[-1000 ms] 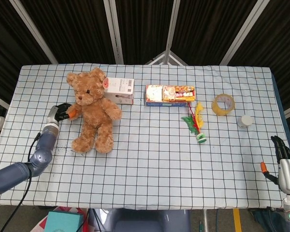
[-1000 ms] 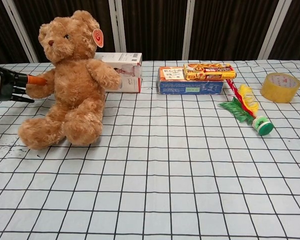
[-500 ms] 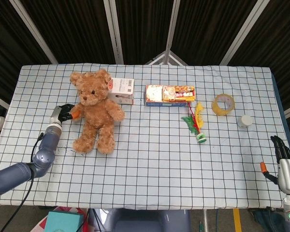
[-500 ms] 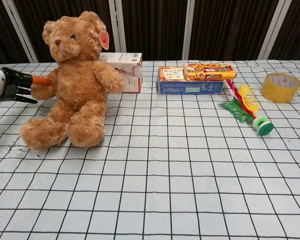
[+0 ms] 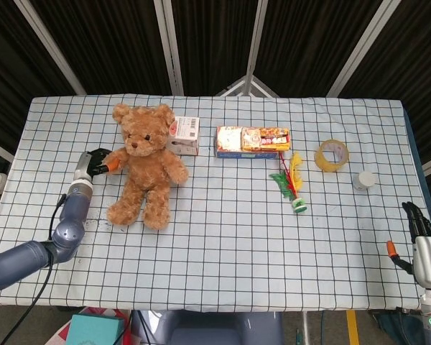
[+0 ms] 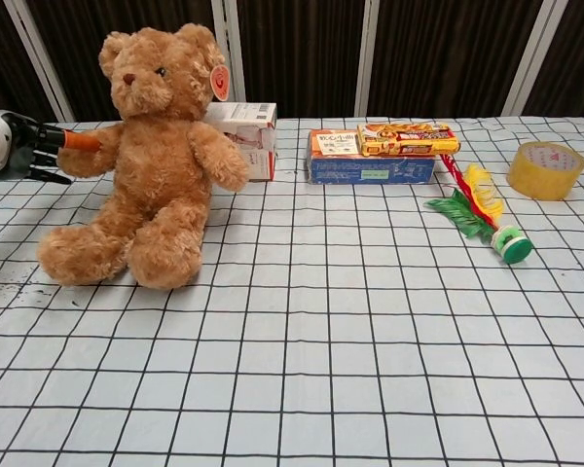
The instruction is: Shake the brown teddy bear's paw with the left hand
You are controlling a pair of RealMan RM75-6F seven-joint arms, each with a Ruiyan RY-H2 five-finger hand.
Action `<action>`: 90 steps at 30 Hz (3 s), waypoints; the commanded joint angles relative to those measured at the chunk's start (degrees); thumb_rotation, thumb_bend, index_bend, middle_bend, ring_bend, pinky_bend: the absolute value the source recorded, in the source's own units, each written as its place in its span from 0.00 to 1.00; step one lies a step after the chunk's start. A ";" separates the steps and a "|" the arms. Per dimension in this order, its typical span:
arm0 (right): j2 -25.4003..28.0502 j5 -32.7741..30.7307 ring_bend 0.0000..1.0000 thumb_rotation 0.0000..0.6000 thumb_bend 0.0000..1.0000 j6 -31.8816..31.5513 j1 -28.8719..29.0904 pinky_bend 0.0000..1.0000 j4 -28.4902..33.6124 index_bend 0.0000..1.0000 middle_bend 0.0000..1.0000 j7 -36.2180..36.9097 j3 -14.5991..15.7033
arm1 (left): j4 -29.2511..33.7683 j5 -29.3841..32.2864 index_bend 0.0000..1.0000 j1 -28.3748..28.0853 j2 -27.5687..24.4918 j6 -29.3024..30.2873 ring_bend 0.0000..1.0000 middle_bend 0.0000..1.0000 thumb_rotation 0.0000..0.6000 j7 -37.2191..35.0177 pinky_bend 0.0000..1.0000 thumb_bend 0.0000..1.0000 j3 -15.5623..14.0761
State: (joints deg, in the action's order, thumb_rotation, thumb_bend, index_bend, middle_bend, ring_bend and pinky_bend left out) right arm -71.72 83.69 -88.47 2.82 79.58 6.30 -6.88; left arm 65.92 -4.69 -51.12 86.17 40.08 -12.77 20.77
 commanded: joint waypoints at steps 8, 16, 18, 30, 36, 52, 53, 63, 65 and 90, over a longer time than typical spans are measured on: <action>-0.01 0.03 0.24 1.00 0.37 0.01 0.00 0.06 0.26 0.09 0.12 -0.09 0.02 | 1.10 0.30 0.49 0.39 -1.46 0.13 0.07 0.50 1.00 2.76 0.12 0.53 2.93; 0.01 0.10 0.24 1.00 0.37 0.01 0.03 0.06 0.34 0.08 0.12 -0.37 0.04 | 1.25 -0.90 0.49 1.80 -0.88 0.30 0.07 0.50 1.00 5.29 0.12 0.53 1.65; 0.01 0.13 0.24 1.00 0.37 0.02 0.02 0.06 0.38 0.08 0.12 -0.41 0.07 | 0.30 -0.57 0.49 2.15 -0.27 -0.12 0.07 0.50 1.00 5.80 0.12 0.53 1.24; -0.01 0.13 0.24 1.00 0.37 0.11 0.11 0.06 0.29 0.09 0.12 -0.44 0.02 | 1.82 -1.90 0.49 1.66 -0.80 0.88 0.07 0.50 1.00 6.90 0.12 0.50 4.51; 0.03 0.12 0.24 1.00 0.37 -0.11 0.03 0.06 0.32 0.08 0.12 -0.39 -0.05 | 1.44 -1.29 0.49 2.36 0.11 0.83 0.07 0.50 1.00 8.55 0.12 0.50 3.11; 0.07 0.28 0.24 1.00 0.37 -0.11 0.07 0.06 0.33 0.09 0.12 -0.44 0.00 | 2.90 -2.21 0.49 2.17 0.52 1.86 0.07 0.50 1.00 9.91 0.12 0.50 5.33; 0.09 0.30 0.24 1.00 0.37 -0.15 0.05 0.06 0.32 0.09 0.12 -0.51 0.01 | 2.93 -2.14 0.49 2.37 0.63 2.05 0.07 0.50 1.00 10.15 0.12 0.50 5.04; 0.21 0.38 0.24 1.00 0.37 -0.02 0.00 0.06 0.60 0.09 0.12 -0.54 0.20 | 2.06 -1.20 0.48 3.61 1.23 2.01 0.07 0.50 1.00 10.61 0.12 0.49 5.15; 0.21 0.34 0.24 1.00 0.37 0.09 0.06 0.06 0.66 0.09 0.12 -0.52 0.18 | 2.52 -1.38 0.48 3.60 0.96 2.19 0.07 0.50 1.00 10.64 0.12 0.49 5.56; 0.14 0.25 0.24 1.00 0.37 0.30 0.05 0.06 0.29 0.09 0.12 -0.13 0.25 | 16.55 -13.46 0.00 12.12 -11.32 -5.43 0.00 0.10 1.00 6.05 0.05 0.23 7.66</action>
State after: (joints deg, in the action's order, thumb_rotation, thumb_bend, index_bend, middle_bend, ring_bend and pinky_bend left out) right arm -71.58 83.94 -88.18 2.87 79.88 6.18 -6.63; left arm 79.00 -15.48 -41.68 78.10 35.45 -4.71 27.38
